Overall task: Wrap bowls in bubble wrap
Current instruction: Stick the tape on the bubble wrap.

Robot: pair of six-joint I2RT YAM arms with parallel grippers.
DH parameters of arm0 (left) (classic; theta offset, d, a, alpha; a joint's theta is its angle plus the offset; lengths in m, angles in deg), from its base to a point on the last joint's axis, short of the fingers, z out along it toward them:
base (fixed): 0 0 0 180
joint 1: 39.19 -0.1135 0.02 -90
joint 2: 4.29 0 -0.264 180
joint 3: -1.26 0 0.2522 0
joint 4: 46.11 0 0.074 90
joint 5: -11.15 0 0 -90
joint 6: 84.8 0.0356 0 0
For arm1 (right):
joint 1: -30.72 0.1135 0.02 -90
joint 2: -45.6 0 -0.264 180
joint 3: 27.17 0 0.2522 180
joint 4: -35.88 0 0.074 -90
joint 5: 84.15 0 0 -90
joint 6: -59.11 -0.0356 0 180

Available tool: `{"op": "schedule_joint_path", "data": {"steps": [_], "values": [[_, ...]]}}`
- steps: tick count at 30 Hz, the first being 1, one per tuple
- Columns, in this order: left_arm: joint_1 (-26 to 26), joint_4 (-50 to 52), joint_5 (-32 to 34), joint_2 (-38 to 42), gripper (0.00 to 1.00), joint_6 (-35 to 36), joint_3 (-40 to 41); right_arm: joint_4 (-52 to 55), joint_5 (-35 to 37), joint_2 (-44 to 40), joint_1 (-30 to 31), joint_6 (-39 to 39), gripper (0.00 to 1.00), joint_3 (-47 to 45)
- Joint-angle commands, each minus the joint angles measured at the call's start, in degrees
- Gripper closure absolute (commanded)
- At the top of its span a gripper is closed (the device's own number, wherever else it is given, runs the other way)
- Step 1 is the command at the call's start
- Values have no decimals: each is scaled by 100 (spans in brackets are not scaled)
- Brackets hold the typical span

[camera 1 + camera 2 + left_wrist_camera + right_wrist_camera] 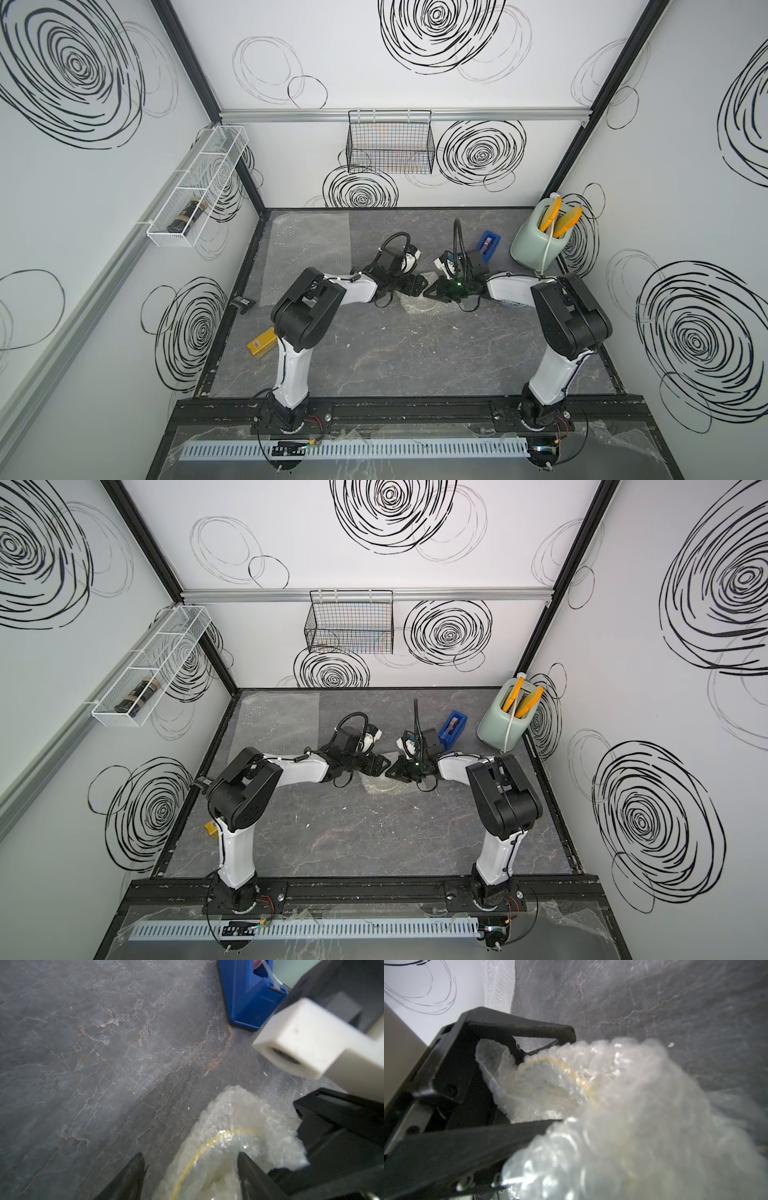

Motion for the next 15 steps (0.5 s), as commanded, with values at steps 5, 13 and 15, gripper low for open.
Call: {"op": "schedule_joint_path", "data": {"steps": [5, 13, 15], "values": [[59, -198, 309, -360, 39, -98, 43, 317, 247, -33, 28, 140, 100, 32], [32, -296, 293, -296, 54, -134, 199, 350, 341, -10, 22, 105, 100, 48], [32, -300, 261, -238, 55, -132, 243, 387, 381, -23, 22, 113, 99, 75]]}}
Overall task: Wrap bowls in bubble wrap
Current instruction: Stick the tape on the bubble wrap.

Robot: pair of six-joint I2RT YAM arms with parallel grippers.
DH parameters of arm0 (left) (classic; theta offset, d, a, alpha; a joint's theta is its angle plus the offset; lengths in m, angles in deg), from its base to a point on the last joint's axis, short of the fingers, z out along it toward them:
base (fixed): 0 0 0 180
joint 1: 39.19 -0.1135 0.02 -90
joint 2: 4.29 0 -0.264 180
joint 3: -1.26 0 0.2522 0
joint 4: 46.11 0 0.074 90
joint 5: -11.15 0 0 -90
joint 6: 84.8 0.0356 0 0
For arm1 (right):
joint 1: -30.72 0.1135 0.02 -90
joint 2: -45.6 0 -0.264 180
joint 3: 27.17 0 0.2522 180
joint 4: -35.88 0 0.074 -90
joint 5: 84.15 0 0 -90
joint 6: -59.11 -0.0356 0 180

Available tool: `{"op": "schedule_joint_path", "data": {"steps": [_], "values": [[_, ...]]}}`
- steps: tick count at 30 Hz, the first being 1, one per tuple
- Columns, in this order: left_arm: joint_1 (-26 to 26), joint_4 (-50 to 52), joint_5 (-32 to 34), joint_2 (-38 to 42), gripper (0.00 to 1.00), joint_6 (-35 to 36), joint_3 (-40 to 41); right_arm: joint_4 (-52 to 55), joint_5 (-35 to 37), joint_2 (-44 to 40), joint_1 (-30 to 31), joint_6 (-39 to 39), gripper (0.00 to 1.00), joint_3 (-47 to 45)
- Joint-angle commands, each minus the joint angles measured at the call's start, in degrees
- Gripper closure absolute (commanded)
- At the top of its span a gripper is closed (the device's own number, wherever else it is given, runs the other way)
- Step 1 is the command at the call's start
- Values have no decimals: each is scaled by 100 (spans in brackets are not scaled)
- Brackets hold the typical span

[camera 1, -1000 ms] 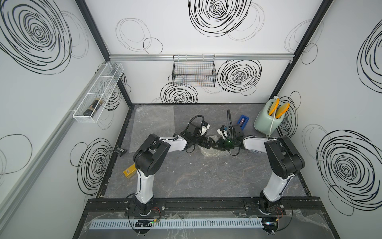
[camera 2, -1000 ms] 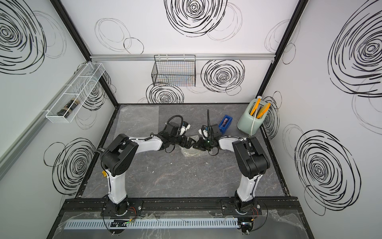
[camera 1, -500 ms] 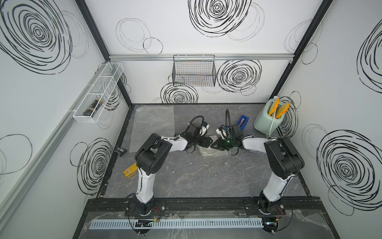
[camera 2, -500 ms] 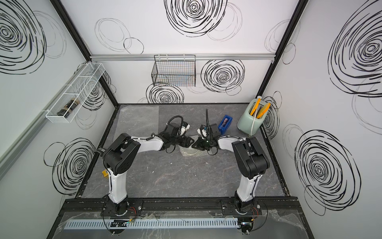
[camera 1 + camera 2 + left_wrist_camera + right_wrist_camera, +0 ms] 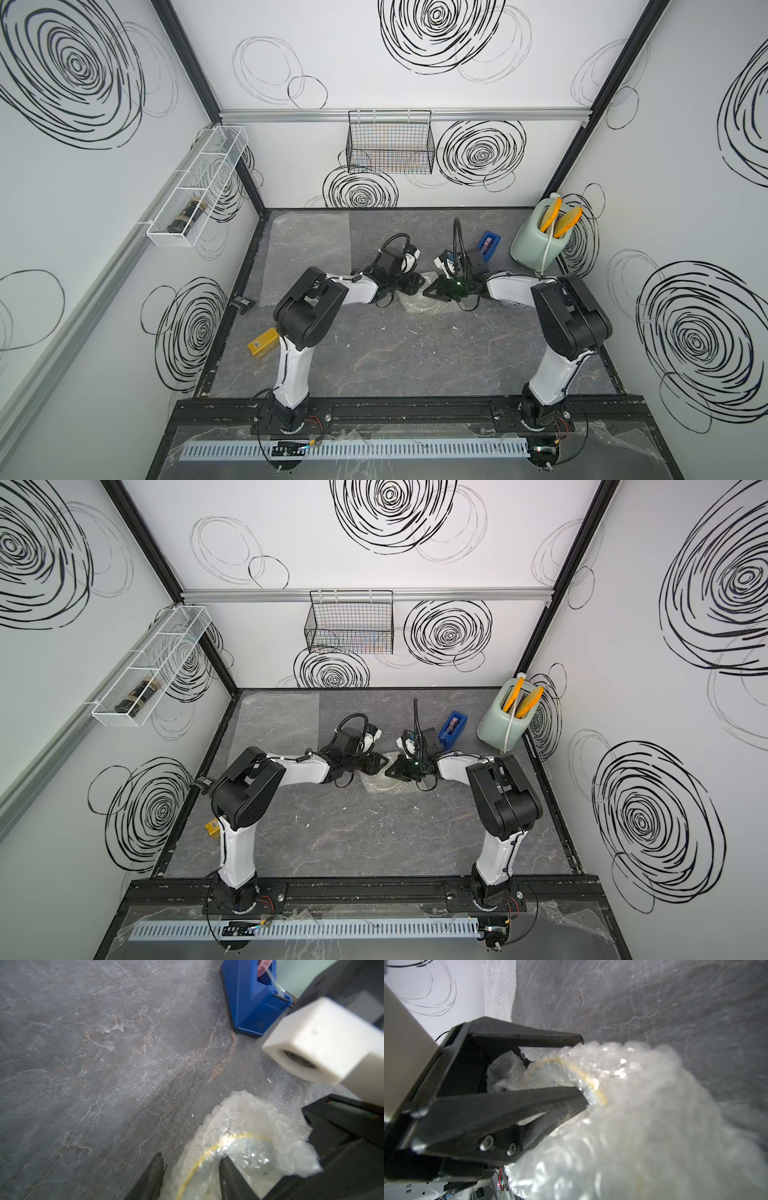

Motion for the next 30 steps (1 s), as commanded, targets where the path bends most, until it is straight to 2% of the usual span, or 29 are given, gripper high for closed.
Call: {"op": "schedule_joint_path", "data": {"steps": [1, 10, 14, 21, 30], "values": [[8, 36, 112, -114, 55, -24, 202, 379, 301, -21, 18, 111, 99, 37], [-247, 94, -524, 206, 48, -95, 388, 408, 285, -28, 23, 122, 100, 73], [-389, -10, -857, 364, 37, -178, 494, 408, 281, -30, 22, 129, 100, 72], [-553, -425, -1405, 492, 29, -538, 635, 459, 285, 23, 45, 185, 100, 73], [-616, -698, -1634, 662, 14, -778, 733, 450, 285, 77, 84, 194, 100, 83]]}}
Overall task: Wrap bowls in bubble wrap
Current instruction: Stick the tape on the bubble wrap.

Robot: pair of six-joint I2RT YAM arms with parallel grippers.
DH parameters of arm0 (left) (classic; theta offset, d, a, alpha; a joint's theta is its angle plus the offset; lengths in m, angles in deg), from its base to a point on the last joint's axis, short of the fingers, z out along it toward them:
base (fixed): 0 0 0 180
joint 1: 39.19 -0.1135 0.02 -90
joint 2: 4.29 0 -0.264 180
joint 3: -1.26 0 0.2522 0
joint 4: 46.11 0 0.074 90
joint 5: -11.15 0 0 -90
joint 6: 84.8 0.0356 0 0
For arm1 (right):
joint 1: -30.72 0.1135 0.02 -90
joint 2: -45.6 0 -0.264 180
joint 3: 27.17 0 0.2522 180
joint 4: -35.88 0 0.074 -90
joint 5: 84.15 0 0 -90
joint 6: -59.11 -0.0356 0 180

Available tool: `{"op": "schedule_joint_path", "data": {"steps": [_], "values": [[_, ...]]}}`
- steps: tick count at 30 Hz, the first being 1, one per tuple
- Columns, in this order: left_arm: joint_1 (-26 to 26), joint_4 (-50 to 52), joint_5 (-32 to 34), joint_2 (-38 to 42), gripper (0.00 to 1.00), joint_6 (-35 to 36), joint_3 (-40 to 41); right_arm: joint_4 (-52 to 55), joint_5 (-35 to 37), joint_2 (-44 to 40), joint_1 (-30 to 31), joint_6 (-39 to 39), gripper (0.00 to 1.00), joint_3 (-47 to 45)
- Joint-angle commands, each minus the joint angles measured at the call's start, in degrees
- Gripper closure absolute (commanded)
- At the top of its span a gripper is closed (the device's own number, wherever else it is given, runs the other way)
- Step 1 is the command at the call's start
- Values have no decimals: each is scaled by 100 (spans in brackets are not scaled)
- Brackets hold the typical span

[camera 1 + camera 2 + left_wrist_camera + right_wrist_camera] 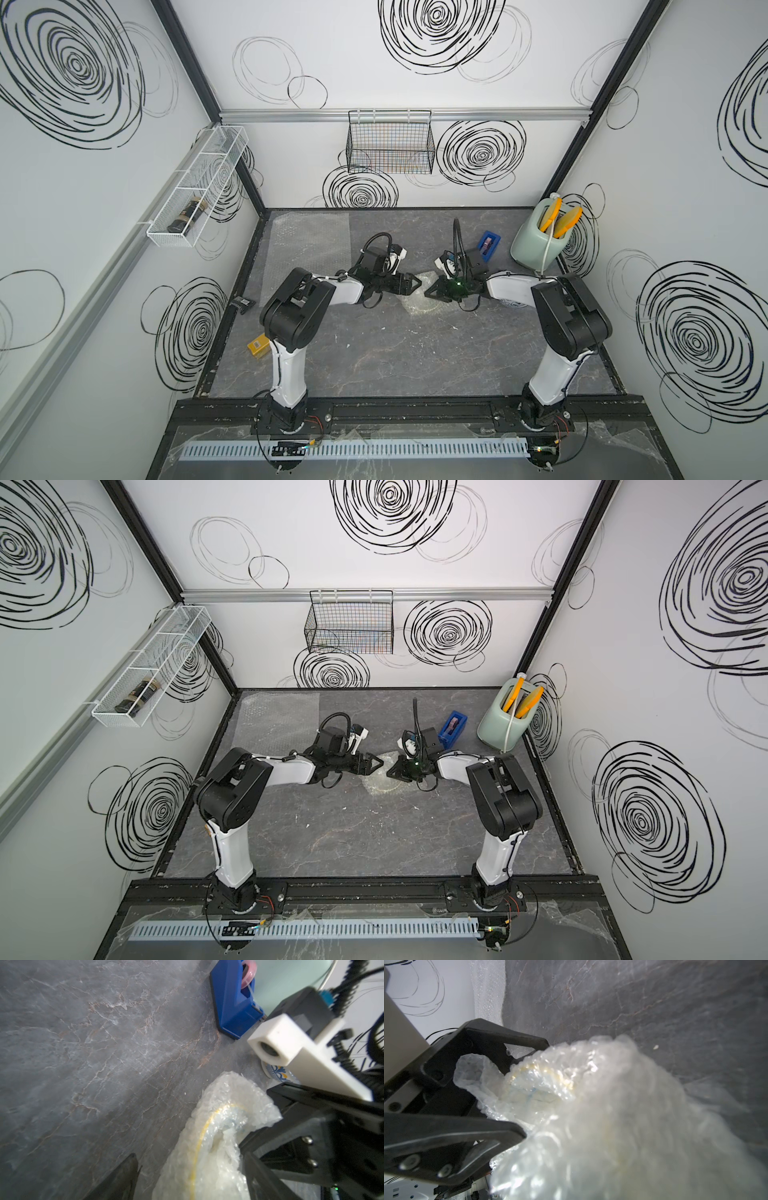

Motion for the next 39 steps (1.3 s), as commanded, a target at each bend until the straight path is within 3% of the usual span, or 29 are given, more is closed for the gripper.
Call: {"op": "schedule_joint_path", "data": {"steps": [1, 7, 13, 24, 39], "values": [[-26, -335, -190, 211, 13, -82, 87, 254, 127, 80, 45, 127, 100, 42], [-2, -159, -89, -30, 19, 39, 35, 270, 124, 80, 49, 126, 99, 79], [17, 81, 97, -324, 38, 97, -188, 296, 123, 93, 64, 131, 99, 104], [133, 284, 471, -428, 58, 197, -282, 378, 149, 76, 90, 135, 98, 161], [257, 480, 825, -353, 60, 365, -326, 585, 229, -314, 90, 74, 75, 161]]}}
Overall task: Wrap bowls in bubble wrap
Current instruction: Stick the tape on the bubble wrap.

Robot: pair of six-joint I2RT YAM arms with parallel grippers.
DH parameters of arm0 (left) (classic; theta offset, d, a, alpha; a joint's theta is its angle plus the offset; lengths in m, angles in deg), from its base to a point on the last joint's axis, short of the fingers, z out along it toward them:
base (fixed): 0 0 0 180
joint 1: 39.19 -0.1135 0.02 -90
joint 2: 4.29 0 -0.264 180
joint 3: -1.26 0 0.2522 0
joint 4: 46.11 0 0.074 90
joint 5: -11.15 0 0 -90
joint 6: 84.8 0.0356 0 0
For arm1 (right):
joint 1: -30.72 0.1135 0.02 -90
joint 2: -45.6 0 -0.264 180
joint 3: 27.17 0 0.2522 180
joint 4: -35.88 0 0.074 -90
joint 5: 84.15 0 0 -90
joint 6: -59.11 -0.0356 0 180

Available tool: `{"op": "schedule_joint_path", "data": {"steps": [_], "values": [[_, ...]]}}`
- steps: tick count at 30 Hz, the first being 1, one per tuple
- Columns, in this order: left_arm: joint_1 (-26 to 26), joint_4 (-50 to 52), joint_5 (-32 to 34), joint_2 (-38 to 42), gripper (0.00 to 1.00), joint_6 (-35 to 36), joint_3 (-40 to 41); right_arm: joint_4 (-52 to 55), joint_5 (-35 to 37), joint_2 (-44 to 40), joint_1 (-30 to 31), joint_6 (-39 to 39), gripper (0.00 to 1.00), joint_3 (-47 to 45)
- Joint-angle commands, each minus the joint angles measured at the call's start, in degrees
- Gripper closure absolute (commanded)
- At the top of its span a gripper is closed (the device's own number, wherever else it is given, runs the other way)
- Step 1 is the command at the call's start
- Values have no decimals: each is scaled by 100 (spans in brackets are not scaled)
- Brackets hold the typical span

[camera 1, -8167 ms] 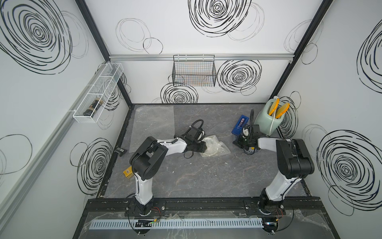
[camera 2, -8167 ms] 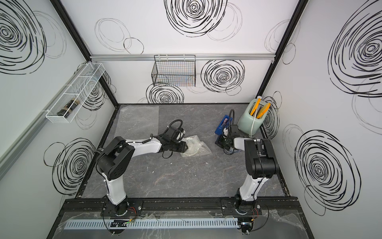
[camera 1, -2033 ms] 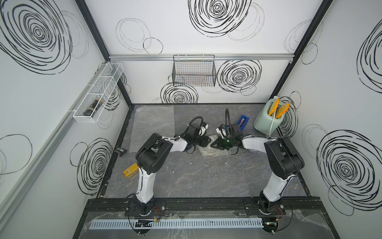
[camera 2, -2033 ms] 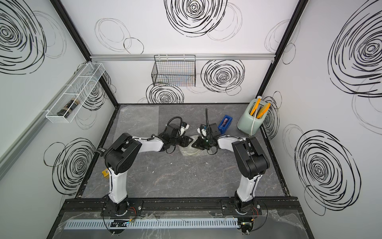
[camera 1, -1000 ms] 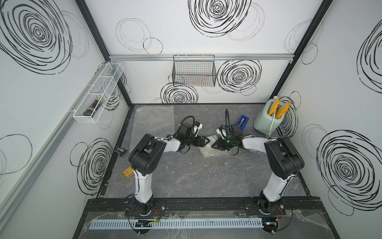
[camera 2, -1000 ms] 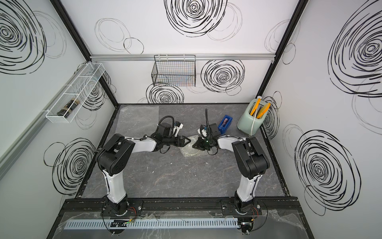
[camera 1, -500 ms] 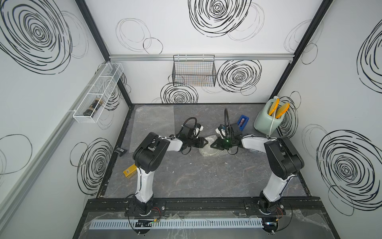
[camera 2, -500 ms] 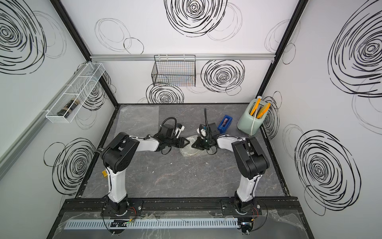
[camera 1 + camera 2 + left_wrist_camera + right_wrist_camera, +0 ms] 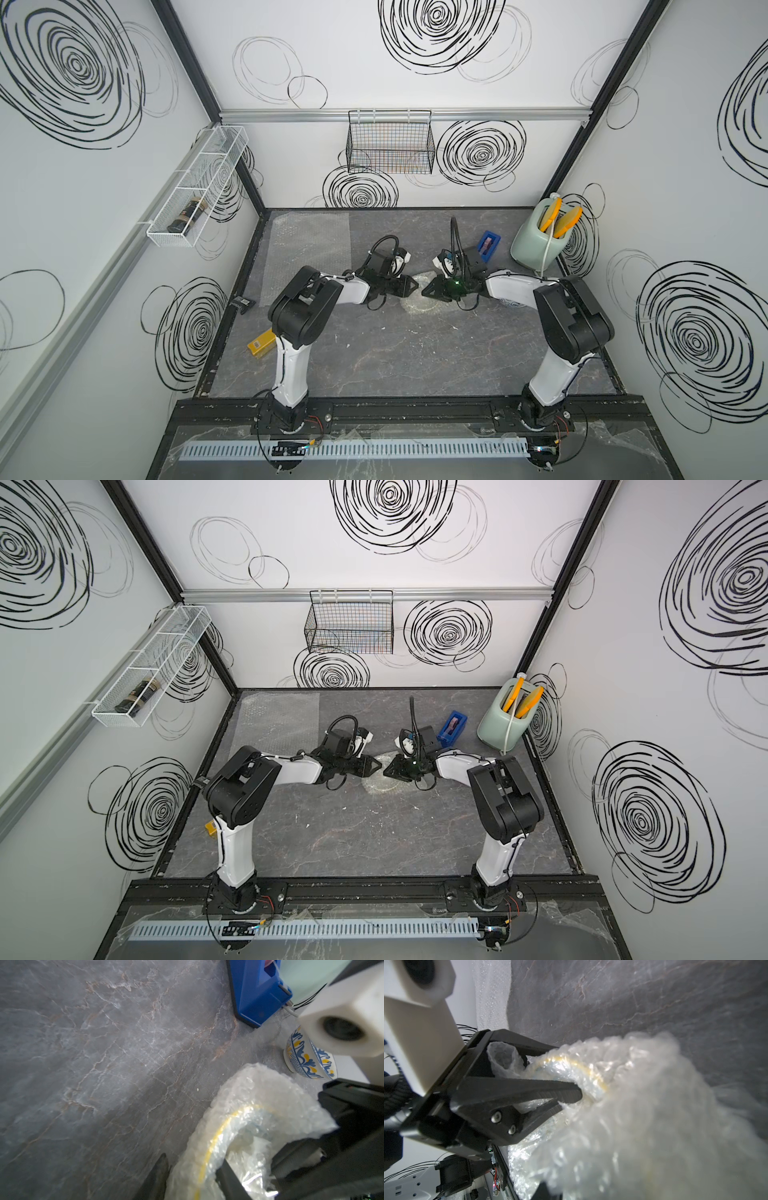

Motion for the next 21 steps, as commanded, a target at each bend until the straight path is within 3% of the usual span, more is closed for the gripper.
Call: {"op": "schedule_joint_path", "data": {"steps": [1, 21], "values": [[37, 165, 218, 2, 60, 141, -64, 354, 148, -194, 9, 61, 73, 40], [39, 167, 244, 116, 61, 167, -33, 788, 442, -813, -17, 206, 63, -3]]}}
